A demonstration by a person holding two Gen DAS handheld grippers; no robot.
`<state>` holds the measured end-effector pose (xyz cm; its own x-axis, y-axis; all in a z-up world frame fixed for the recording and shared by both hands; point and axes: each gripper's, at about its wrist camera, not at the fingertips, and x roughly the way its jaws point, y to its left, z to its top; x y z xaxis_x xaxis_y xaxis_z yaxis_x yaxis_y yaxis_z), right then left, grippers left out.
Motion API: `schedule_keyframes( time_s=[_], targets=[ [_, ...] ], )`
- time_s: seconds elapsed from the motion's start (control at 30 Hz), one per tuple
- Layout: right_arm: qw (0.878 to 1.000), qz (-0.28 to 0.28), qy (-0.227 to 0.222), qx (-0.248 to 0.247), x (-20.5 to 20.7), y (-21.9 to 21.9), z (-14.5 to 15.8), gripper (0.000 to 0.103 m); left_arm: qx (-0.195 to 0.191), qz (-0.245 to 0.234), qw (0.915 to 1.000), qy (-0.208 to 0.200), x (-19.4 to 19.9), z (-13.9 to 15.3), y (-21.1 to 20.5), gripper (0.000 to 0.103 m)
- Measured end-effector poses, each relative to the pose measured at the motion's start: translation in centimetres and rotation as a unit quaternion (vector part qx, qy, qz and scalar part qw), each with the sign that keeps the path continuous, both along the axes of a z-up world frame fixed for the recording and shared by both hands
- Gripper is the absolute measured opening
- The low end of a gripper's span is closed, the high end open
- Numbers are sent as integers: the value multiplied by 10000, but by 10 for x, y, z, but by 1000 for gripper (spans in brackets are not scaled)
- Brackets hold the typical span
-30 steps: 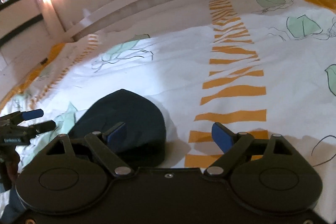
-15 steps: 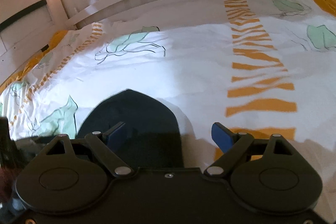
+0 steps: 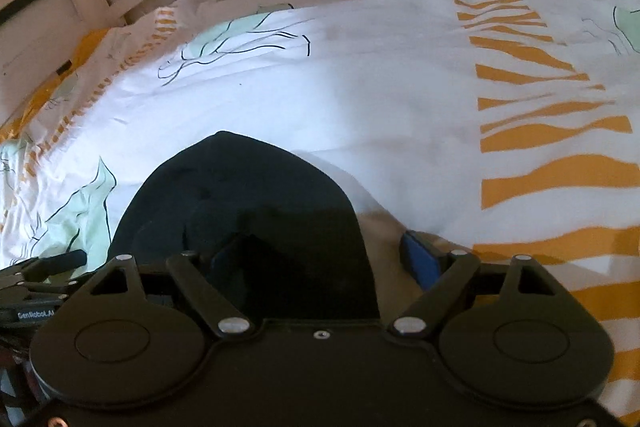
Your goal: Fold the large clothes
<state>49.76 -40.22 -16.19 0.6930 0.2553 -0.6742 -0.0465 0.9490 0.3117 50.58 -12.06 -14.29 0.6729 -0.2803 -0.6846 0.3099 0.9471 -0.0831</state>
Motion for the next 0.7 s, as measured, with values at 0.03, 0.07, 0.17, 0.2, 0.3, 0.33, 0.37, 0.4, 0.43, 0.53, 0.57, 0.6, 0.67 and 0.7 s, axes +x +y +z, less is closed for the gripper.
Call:
schedule_keyframes(
  time_s=[0.03,0.07,0.17,0.2,0.3,0.33,0.37,0.4,0.43,0.53,0.57,0.6,0.67,0.7],
  targets=[
    [10000,11,27,-16,1,0,2,83,2,-9,10000,49,1,3,0,103],
    [10000,18,44,-24,3,0,5,76,-20,-14,9999,101,2,6,1,103],
    [9997,-26,87,216,5,-5,8,73,-232,-23,9997,123,-2,22,10,102],
    [9994,-48,121,318,6,-7,8,73,-329,-47,9994,91,-4,28,14,102],
    [9987,-60,200,461,11,-11,6,75,-503,-210,9985,72,-11,43,22,102],
    [9984,-35,228,523,13,-12,5,76,-495,-250,9984,58,-14,46,23,102],
    [9978,-1,261,602,14,-13,4,80,-485,-281,9984,54,-17,47,24,102],
    [9970,37,300,710,16,-15,3,82,-490,-302,9983,63,-19,48,26,102],
    [9960,50,327,833,18,-17,3,86,-518,-319,9981,83,-21,48,27,102],
    [9924,-28,414,1160,25,-23,0,89,-634,-356,9972,167,-26,47,31,102],
    [9920,-51,427,1191,26,-23,0,87,-659,-369,9970,190,-28,46,31,102],
    [9925,-57,420,1145,27,-21,1,83,-677,-394,9967,215,-29,46,31,102],
    [9960,8,389,802,27,-13,3,16,-695,-476,9960,289,-32,45,30,102],
    [9972,74,362,656,26,-8,4,18,-714,-516,9956,318,-35,45,30,102]
  ],
)
